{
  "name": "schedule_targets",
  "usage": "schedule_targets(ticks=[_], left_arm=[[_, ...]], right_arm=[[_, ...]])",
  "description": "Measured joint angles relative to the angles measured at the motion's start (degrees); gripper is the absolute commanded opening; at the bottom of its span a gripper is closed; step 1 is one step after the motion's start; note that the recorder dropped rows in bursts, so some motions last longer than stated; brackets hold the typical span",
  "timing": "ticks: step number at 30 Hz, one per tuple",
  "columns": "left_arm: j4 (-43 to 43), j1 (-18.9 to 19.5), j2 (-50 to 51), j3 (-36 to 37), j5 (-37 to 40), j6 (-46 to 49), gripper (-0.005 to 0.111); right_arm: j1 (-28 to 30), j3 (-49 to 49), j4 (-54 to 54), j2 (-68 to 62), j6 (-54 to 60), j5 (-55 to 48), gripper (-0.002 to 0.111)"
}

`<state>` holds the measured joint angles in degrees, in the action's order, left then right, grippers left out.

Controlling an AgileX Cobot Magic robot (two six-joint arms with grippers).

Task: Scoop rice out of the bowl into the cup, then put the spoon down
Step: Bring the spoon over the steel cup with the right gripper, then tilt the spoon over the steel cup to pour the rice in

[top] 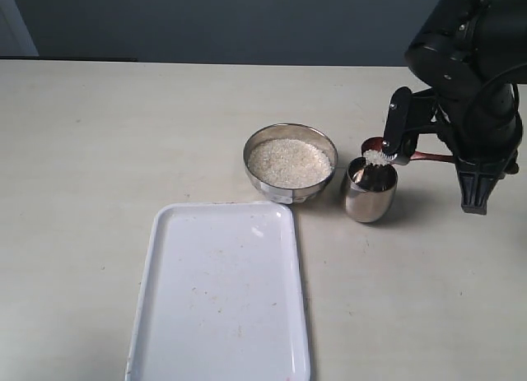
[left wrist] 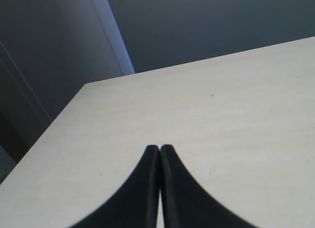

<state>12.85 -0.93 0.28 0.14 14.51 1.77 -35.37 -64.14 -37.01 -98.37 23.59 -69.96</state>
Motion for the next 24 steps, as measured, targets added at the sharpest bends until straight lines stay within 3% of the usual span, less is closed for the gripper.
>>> schedule_targets(ticks=[24], left_arm=[[0.0, 0.0, 0.0, 0.0, 0.0, 0.0, 0.000]], right_arm=[[-3.0, 0.0, -7.5, -0.1, -0.1, 0.1, 0.000]])
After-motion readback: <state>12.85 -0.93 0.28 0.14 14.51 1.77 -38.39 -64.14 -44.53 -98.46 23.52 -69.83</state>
